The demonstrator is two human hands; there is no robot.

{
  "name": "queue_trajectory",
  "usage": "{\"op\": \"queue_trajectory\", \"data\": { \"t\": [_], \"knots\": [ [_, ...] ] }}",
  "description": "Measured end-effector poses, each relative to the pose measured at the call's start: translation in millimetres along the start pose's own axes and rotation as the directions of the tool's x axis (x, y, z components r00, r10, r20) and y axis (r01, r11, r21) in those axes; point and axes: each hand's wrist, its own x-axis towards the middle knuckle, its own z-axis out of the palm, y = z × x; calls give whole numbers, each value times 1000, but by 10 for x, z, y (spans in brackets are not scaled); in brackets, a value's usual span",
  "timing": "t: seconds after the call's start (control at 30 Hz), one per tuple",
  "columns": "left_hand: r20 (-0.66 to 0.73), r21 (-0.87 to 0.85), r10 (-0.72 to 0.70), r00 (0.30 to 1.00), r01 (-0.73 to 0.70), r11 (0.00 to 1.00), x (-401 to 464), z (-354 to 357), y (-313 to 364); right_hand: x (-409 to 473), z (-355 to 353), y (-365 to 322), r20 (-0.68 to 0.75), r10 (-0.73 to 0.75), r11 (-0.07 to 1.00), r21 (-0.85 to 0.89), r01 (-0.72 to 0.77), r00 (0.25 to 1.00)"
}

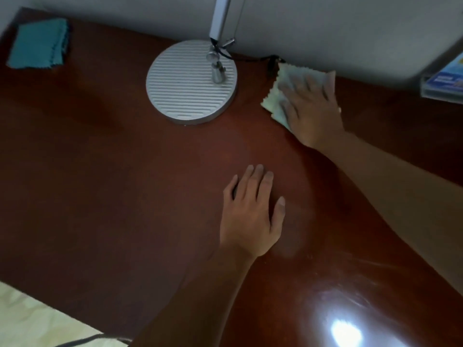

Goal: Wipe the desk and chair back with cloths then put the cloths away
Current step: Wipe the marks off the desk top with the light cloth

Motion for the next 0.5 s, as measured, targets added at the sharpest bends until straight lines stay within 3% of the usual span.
{"op": "queue_trajectory", "data": {
  "t": [0.27, 0.33, 0.4, 0.5],
  "knots": [
    [16, -97, 10, 1000, -8, 995, -26, -104, -13, -1009, 25, -403, 71, -195, 980, 50, 192, 978],
    [41, -119, 36, 998, -31, 992, -92, -193, -87, -1043, 0, -273, 52, -137, 990, 46, 135, 989],
    [49, -108, 66, 997, -60, 992, -216, -339, -274, -960, 15, -247, 21, 18, 999, 50, -19, 1000],
    [58, -42, 92, 994, -90, 995, -464, -592, -753, -860, 81, -658, 32, 214, 976, 41, -215, 976]
  ]
}}
